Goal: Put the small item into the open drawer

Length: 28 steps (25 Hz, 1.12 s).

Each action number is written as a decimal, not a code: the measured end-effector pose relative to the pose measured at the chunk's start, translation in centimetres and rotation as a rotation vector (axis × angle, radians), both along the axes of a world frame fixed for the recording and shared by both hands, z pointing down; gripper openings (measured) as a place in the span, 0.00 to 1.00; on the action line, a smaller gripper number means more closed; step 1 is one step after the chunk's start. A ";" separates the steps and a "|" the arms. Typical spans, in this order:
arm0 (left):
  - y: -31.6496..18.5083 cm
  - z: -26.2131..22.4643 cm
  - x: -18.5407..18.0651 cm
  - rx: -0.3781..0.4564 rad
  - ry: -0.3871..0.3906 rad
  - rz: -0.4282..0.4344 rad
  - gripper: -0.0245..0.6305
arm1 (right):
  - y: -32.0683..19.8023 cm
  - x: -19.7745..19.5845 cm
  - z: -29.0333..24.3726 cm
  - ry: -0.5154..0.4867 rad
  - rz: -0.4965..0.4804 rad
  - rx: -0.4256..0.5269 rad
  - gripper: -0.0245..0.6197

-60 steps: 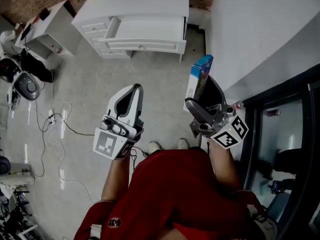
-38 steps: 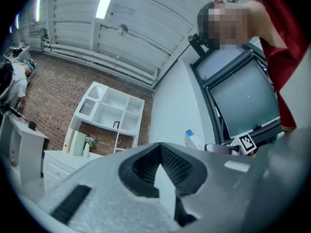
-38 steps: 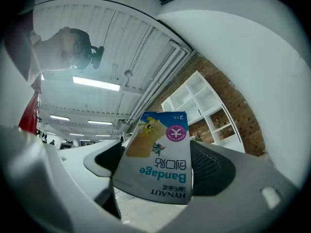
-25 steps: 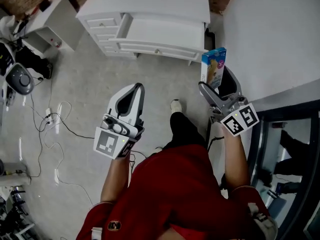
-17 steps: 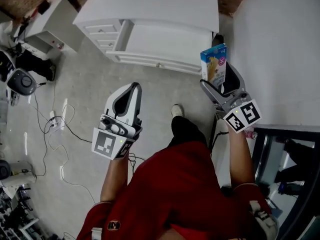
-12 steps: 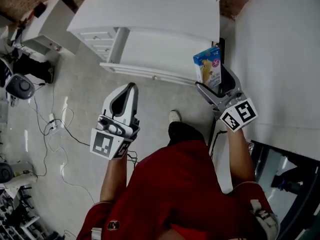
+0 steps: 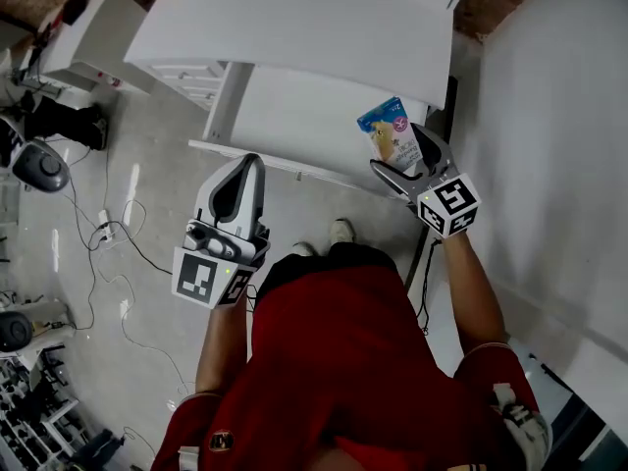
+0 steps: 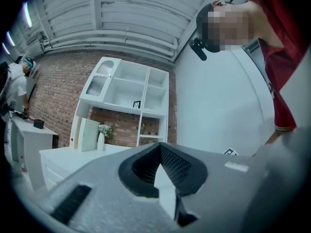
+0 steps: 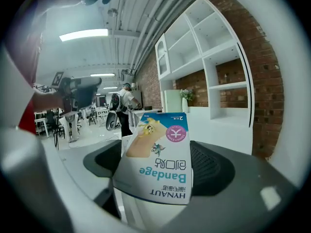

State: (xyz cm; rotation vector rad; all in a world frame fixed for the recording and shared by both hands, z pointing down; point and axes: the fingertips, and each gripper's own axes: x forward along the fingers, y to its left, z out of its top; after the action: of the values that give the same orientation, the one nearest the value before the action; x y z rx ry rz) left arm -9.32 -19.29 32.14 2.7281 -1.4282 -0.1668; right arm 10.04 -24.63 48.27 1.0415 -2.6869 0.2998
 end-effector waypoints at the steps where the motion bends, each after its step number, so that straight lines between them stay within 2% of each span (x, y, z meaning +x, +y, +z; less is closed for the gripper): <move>1: -0.8 0.3 -0.2 -0.004 0.000 -0.003 0.04 | -0.9 -0.3 1.3 0.024 -0.009 -0.014 0.74; 6: -3.6 0.9 -1.4 -0.008 -0.007 0.003 0.04 | -4.0 -1.2 6.8 0.155 -0.045 -0.096 0.74; 17: -5.3 2.0 -4.8 -0.046 -0.020 -0.017 0.04 | -7.0 -2.3 15.9 0.353 -0.037 -0.264 0.74; 28: -5.6 2.9 -8.1 -0.077 -0.041 -0.070 0.04 | -8.7 -2.0 20.7 0.531 0.005 -0.384 0.74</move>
State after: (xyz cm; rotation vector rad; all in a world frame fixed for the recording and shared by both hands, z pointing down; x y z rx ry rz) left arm -17.40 -24.89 34.99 2.6376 -1.5090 -0.0576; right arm 8.07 -33.35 69.01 0.8603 -2.0513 0.4461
